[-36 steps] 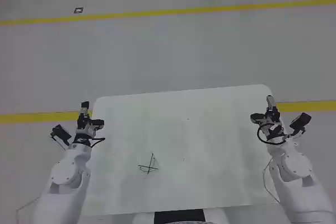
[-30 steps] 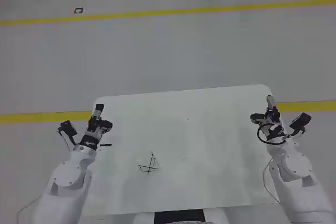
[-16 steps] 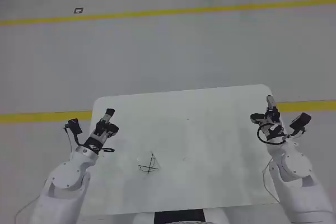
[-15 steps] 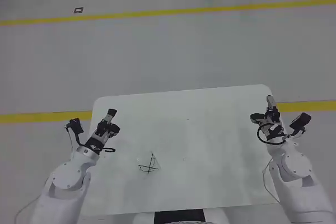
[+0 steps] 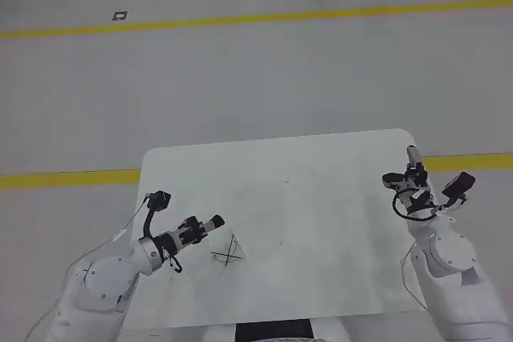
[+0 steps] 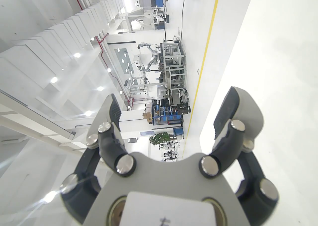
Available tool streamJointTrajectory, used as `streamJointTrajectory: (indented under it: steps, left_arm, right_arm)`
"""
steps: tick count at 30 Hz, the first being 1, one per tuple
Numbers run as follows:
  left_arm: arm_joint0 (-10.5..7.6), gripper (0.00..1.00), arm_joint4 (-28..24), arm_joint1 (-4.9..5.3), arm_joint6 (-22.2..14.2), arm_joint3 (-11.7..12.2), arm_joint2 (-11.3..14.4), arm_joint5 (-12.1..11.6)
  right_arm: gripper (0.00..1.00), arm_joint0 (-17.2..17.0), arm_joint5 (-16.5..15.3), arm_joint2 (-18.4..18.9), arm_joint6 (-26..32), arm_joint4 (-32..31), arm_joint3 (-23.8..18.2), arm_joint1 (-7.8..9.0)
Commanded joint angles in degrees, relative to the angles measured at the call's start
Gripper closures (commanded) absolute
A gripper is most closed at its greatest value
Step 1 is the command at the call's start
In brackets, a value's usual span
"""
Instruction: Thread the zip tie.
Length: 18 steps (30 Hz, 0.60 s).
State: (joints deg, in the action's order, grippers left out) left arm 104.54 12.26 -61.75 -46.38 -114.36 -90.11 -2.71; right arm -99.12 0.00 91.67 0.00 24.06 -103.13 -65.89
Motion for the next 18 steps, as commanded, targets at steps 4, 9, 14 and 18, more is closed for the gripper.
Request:
streamJointTrajectory:
  steps: [4,9,14,18]
  left_arm:
    - [-1.39,0.00,8.9,0.69,-6.5,-2.6,2.6,0.7]
    - [-3.80,0.00,20.7,1.29,-11.9,-6.2,6.0,7.0]
    - [-4.85,0.00,23.0,1.27,-13.1,-7.3,7.7,11.6]
    - [-4.85,0.00,23.0,1.27,-13.1,-7.3,7.7,11.6]
  right_arm:
    - [0.00,0.0,0.0,0.0,0.0,0.0,0.0,0.00]
    - [0.00,0.0,0.0,0.0,0.0,0.0,0.0,0.00]
    - [0.00,0.0,0.0,0.0,0.0,0.0,0.0,0.00]
    - [0.00,0.0,0.0,0.0,0.0,0.0,0.0,0.00]
